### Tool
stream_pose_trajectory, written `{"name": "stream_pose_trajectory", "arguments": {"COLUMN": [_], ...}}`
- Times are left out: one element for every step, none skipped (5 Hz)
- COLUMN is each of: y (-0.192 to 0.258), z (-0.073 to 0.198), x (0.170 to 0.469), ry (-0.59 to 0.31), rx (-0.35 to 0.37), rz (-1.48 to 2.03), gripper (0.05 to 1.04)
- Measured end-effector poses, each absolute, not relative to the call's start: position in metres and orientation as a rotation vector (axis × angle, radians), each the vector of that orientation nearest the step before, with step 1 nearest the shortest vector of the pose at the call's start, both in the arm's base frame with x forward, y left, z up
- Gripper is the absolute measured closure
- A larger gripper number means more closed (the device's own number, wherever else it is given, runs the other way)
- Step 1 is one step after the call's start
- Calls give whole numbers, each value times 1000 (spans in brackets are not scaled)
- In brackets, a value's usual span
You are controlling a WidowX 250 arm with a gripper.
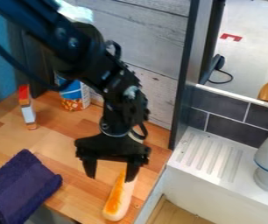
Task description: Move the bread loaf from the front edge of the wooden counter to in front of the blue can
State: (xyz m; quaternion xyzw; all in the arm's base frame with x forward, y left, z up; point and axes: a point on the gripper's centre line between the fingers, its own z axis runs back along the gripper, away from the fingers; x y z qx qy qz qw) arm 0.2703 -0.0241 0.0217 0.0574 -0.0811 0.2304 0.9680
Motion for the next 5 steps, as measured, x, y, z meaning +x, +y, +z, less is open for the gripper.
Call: {"name": "stream_pose_trajectory", "arguments": {"y": [-33,-39,-44,-45,-47], "z": [13,5,-6,-13,-22], "x": [276,282,286,286,284], "ry": [-166,-169,-153,-138,-108], "rx": [100,78,53,56,51], "rz": [450,429,410,392,376], "gripper": [84,84,84,84,84]}}
